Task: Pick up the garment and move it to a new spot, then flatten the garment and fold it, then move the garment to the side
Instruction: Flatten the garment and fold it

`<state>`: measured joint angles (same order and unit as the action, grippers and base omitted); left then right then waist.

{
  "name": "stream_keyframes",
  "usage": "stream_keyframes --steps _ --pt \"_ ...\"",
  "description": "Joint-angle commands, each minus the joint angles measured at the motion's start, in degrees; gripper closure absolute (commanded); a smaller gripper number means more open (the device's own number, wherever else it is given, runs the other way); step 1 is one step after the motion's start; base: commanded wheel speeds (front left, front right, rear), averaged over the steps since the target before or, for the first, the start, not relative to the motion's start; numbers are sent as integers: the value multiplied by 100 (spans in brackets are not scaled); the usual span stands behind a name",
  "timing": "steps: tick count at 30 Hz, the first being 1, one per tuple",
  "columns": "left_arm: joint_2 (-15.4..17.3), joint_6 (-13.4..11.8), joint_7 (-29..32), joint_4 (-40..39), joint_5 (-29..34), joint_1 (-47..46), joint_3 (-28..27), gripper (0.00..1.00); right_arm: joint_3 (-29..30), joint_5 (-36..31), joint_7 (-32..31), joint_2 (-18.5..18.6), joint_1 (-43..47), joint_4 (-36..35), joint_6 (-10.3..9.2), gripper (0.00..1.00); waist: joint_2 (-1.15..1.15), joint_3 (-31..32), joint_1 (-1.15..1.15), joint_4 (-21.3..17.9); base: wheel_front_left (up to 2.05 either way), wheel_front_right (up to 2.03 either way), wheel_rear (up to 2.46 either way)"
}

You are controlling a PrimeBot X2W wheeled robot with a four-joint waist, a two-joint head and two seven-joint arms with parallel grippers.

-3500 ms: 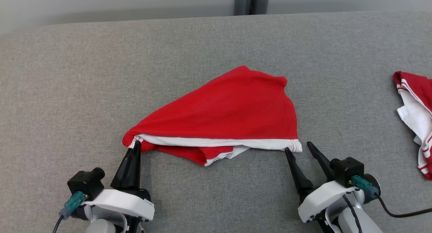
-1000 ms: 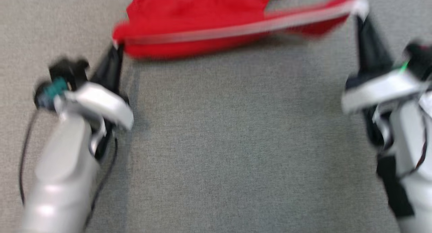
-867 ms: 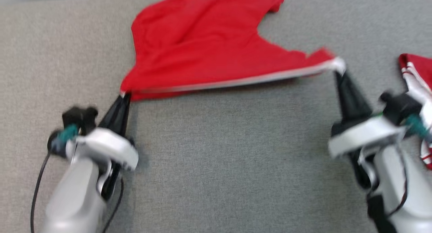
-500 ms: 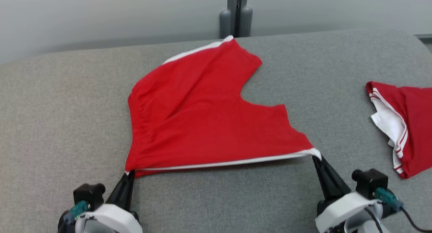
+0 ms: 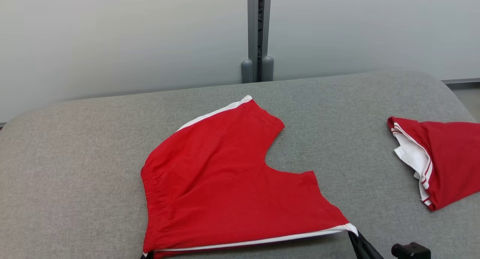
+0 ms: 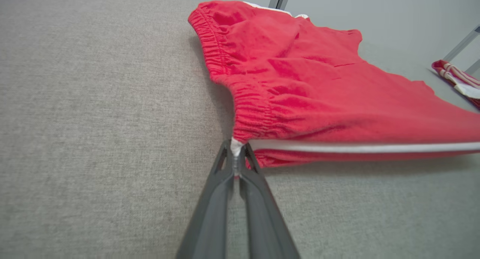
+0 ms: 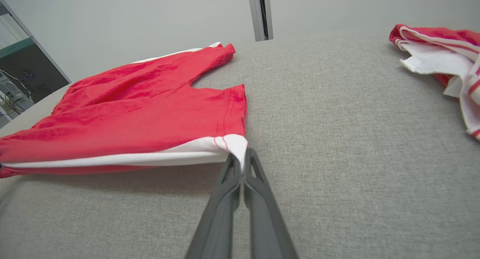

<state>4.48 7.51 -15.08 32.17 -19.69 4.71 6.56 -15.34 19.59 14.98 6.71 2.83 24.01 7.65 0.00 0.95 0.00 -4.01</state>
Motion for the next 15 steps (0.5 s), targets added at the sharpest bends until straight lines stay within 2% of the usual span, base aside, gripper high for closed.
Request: stream_keyframes --steps 1,7,15 --pt "41 -11 -7 -75 12 54 -6 100 77 -9 27 73 2 -90 -30 100 0 -30 0 36 0 0 0" --pt "121 -9 -7 -546 67 -328 232 100 321 -68 27 96 -520 -260 -29 100 0 -268 0 297 0 0 0" --pt "226 -9 -6 -719 -123 -1322 667 100 471 -316 26 242 -2093 142 -18 100 0 -968 0 798 0 0 0"
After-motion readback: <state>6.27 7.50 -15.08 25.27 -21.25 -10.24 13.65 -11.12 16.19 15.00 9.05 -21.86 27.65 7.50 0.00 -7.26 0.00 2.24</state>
